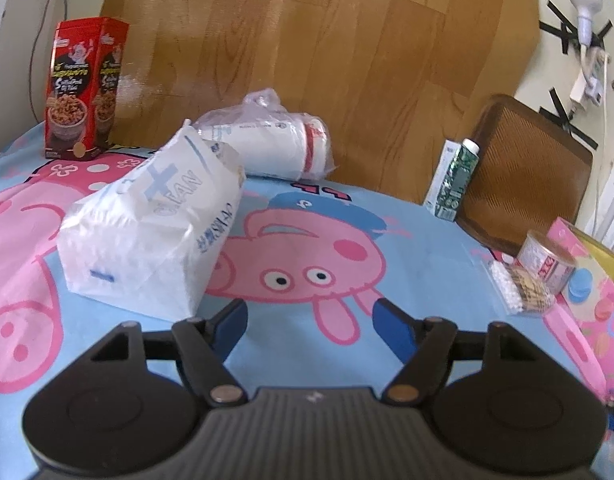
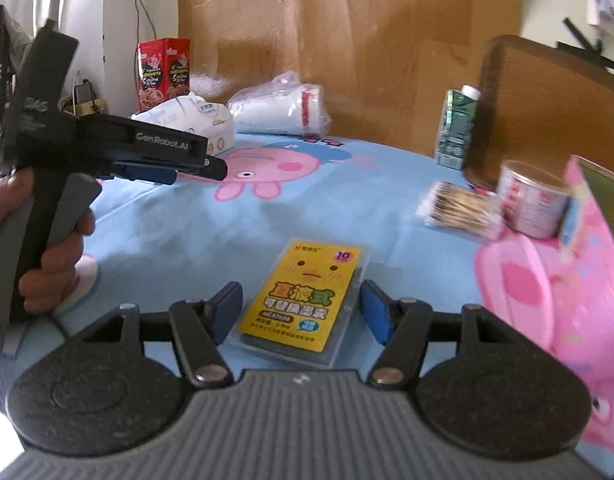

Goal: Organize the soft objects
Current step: 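Position the right gripper open over the yellow card pack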

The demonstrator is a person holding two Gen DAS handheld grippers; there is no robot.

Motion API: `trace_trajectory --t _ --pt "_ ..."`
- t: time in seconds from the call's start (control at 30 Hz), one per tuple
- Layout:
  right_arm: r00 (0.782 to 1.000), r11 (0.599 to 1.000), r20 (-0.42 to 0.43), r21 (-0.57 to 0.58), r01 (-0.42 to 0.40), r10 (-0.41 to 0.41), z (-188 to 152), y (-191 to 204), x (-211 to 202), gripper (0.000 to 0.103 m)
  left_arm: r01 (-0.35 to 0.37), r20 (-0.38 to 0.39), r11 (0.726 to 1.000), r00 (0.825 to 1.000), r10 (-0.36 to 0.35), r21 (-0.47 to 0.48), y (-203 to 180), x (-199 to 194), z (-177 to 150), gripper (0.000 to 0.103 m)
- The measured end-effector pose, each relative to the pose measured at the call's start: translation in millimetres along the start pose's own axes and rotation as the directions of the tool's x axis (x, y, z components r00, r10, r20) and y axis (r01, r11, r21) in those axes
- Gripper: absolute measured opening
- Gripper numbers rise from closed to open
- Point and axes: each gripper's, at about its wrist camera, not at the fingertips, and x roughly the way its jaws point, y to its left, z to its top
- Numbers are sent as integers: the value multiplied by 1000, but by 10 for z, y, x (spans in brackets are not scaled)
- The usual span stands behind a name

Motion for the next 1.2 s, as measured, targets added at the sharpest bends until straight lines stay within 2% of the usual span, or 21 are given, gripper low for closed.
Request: trace_trajectory --t 0.27,0.93,1.2 --pt "1000 999 9 50 0 0 -91 -80 -97 67 -8 -25 999 1000 9 35 -55 34 -7 71" --pt "1000 999 5 50 1 -1 -113 -84 -112 67 6 -35 999 999 -4 46 -67 51 -7 71" --pt "999 995 -2 88 50 -50 -105 -114 -102 67 15 -35 999 999 -13 47 -65 48 -8 71"
